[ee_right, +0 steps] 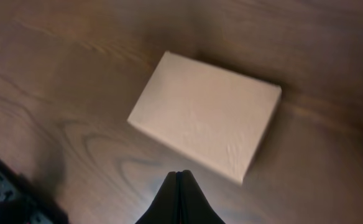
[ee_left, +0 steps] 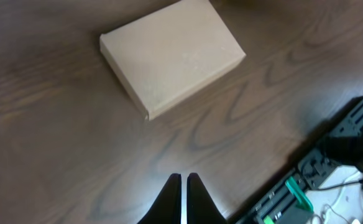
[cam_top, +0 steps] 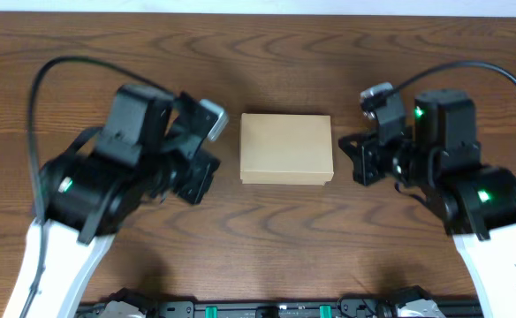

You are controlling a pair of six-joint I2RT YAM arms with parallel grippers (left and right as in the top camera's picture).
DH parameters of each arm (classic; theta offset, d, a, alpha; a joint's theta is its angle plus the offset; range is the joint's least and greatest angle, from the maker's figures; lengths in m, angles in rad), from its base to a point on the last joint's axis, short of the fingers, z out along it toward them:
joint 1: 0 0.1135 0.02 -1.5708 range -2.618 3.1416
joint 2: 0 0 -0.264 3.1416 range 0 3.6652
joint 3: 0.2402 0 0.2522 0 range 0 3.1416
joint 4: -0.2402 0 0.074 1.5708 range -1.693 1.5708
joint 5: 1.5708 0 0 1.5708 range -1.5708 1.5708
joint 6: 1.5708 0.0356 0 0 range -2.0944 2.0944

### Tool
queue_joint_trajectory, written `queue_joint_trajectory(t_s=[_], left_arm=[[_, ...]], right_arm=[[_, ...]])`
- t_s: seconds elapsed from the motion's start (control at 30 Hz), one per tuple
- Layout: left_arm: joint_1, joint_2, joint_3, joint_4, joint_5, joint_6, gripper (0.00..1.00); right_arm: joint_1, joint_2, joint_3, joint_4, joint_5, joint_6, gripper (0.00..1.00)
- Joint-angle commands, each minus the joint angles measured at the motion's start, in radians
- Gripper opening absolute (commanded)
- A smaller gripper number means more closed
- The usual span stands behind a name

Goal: Pack container

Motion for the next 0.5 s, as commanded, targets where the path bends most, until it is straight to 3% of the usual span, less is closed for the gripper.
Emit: queue_joint_trajectory(t_s=[0.0,0.2,0.47], left_arm=[[-0.004,-0.09,-0.006,-0.047,-0.021,0.003,0.05],[-0.004,-0.323,-0.167,-0.102,0.016,0.002,0.06],[-0.004,-0.524,-0.374,-0.011,0.062,-0.073,0.06]], right_arm=[[0.009,-0.069,-0.003,-0.055,0.043,0.02,0.02],[0.009,-0.262,-0.136,-0.135,0.046,0.078,0.02],[0.009,-0.504,-0.314,-0.119,0.042,0.128,0.01]])
